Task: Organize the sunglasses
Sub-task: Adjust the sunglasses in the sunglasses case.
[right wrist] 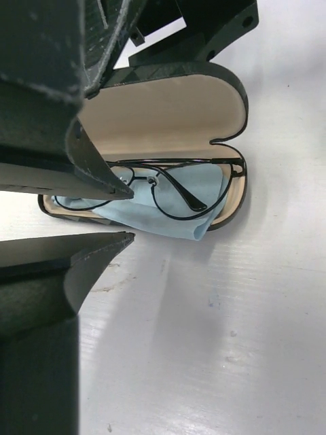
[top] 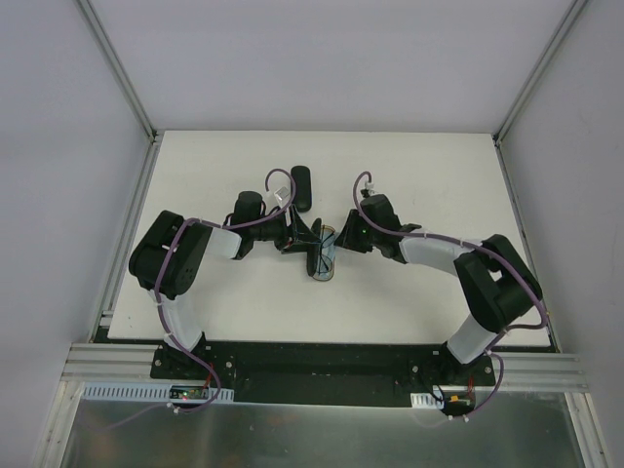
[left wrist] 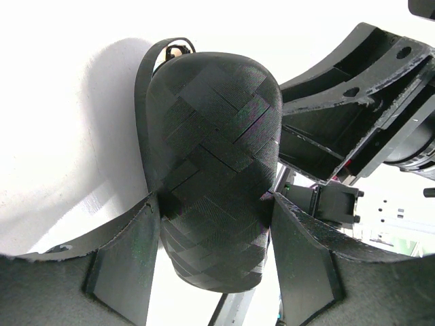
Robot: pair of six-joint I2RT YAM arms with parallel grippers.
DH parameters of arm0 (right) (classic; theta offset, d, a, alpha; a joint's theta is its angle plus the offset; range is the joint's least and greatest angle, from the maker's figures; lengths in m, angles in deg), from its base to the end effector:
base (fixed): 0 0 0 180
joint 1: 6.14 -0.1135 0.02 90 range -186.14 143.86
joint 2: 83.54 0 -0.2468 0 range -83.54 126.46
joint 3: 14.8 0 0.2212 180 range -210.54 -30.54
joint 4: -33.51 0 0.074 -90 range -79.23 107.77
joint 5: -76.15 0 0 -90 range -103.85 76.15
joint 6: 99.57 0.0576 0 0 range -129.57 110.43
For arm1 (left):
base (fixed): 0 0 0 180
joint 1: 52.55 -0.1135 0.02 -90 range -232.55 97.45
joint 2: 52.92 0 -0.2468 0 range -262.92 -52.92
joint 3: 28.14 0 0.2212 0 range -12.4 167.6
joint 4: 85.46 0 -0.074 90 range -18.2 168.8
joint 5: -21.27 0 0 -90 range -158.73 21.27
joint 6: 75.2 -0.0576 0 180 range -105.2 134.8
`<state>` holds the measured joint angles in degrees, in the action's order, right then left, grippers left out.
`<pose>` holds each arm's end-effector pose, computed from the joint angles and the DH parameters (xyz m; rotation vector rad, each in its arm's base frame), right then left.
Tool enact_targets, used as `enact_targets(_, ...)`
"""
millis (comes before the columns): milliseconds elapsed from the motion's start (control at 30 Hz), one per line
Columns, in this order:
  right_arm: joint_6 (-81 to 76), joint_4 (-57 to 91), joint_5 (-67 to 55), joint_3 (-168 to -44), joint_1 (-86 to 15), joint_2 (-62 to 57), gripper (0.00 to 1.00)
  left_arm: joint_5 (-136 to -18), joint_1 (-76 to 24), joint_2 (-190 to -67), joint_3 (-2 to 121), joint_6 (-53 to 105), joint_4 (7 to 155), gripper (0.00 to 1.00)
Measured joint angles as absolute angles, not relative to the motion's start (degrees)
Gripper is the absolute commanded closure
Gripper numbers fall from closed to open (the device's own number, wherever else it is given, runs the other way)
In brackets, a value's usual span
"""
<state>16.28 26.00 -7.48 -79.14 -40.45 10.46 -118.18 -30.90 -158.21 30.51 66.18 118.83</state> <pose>0.2723 0.1936 0.1709 -0.2336 2.2948 0.6851 0.2999 -0.1661 0.1484 0.0879 2.2062 -1.6220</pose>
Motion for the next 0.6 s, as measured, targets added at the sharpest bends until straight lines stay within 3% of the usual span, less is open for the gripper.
enact_targets(600, 14.86, 24.47, -6.91, -83.01, -40.45, 15.99, 0.88, -118.20, -30.90, -158.24, 30.51, 66.18, 118.81, 0.60)
